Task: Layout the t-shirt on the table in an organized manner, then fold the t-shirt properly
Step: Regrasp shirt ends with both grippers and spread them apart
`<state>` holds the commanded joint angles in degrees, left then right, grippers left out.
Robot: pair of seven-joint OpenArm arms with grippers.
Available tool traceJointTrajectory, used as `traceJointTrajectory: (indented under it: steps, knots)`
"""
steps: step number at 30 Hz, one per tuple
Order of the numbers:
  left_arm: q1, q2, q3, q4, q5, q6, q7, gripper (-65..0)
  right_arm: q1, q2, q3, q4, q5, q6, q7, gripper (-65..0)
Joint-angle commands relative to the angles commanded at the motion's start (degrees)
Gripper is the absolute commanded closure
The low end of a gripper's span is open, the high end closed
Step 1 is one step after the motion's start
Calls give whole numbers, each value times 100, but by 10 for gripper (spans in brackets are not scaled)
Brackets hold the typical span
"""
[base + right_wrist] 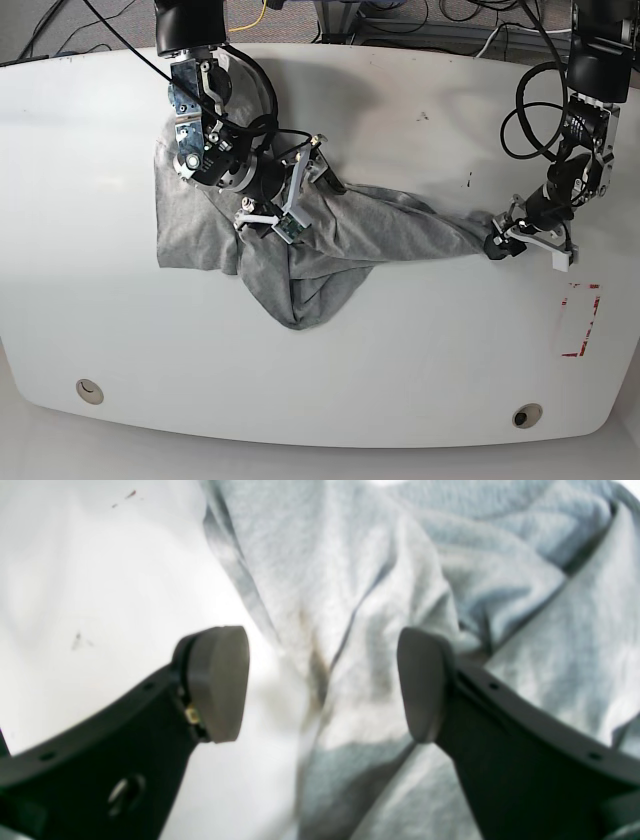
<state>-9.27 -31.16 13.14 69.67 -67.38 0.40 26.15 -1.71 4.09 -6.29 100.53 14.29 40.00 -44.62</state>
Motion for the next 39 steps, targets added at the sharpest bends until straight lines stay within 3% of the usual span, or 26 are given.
traceJointTrajectory:
  steps: [6,8,10,11,14,19,22,28,35,39]
  knots:
    - [-97,9,44,0,0,0,0,-379,-378,0,246,378,0,0,0,-444]
    - [-97,18,53,9,0,0,0,-307,-510,0,387,545,9,0,0,-444]
    - [-114,18,53,9,0,0,0,-212,-642,0,510,712,9,0,0,-444]
    - [-141,18,53,0,0,0,0,-129,-747,0,633,862,9,0,0,-444]
    - [-158,18,53,0,0,0,0,-4,-932,0,914,1125,9,0,0,-444]
    - [-158,18,53,9,0,0,0,-4,-1284,-44,1433,1486,26,0,0,-444]
    - [-167,18,44,9,0,0,0,0,-1486,-132,1635,1547,360,0,-9,-444]
    - [-167,9,35,123,0,0,0,0,-1855,-167,2391,1538,1688,0,-105,-444]
    - [-167,-18,35,475,26,0,0,0,-2242,-167,3692,1521,3367,0,-519,-444]
    - [-167,-18,35,589,281,0,0,0,-2400,-141,4167,1521,3745,0,-615,-444]
